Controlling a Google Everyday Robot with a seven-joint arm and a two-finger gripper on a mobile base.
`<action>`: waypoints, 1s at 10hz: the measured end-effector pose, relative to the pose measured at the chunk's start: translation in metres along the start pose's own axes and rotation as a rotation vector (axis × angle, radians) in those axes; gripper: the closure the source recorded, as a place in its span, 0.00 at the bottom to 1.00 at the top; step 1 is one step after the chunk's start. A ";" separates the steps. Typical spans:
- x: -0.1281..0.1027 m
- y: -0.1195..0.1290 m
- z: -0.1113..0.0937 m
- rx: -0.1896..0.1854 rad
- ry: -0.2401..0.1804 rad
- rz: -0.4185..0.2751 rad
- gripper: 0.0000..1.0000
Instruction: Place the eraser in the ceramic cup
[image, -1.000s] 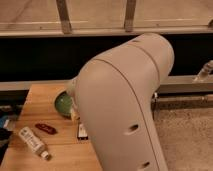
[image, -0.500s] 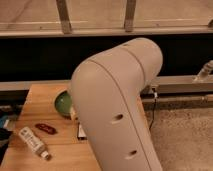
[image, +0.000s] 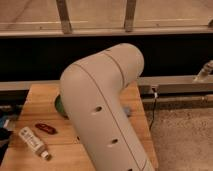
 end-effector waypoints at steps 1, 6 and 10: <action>0.000 -0.001 0.002 0.005 0.006 0.006 0.38; 0.015 -0.014 0.007 0.030 0.046 0.051 0.41; 0.023 -0.017 0.001 0.032 0.065 0.053 0.80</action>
